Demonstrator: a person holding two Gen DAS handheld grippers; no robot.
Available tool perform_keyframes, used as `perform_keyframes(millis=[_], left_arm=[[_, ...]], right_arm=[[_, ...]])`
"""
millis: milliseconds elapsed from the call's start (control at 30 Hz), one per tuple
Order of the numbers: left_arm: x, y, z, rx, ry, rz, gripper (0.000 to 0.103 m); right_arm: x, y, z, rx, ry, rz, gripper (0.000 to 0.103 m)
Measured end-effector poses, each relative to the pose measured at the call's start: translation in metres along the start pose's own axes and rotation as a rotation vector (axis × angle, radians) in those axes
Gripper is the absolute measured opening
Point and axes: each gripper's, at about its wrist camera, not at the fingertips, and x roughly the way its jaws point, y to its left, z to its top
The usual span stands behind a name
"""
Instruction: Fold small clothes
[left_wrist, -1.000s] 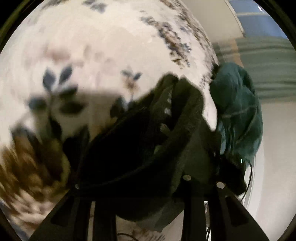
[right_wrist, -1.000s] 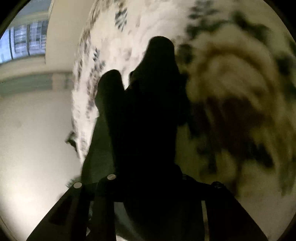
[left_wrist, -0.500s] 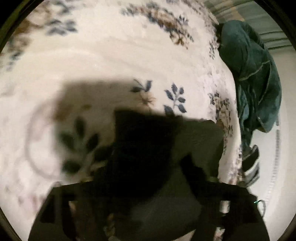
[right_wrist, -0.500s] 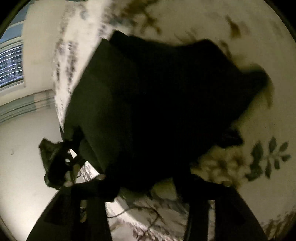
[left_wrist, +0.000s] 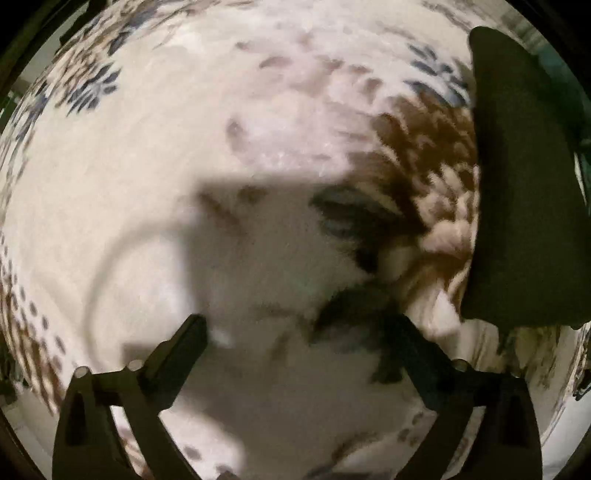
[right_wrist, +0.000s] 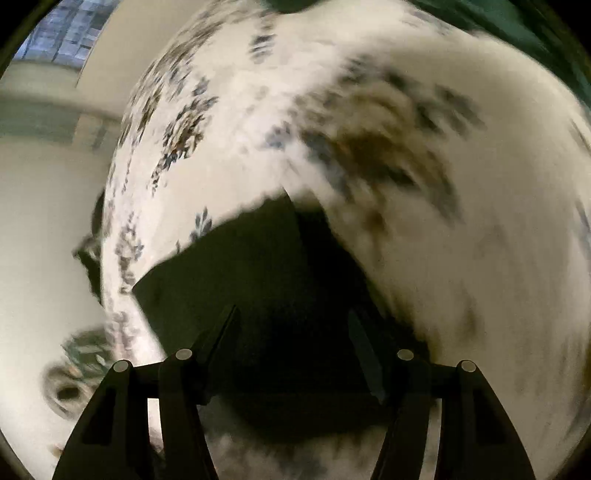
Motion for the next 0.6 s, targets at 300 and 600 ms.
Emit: perform_keyframes(millis=[300,600], left_arm=[[0.017,-0.012,0.014,-0.042,0.077,0.093,0.103],[-0.037,-0.060,0.051,-0.034,-0.057,-0.012,0.103]], right_arm=[[0.055,0.036,0.060,-0.196,-0.060,-0.115,0.002],[0.053,0.018,0.084,-0.135,0.115,-0.037,0.005]])
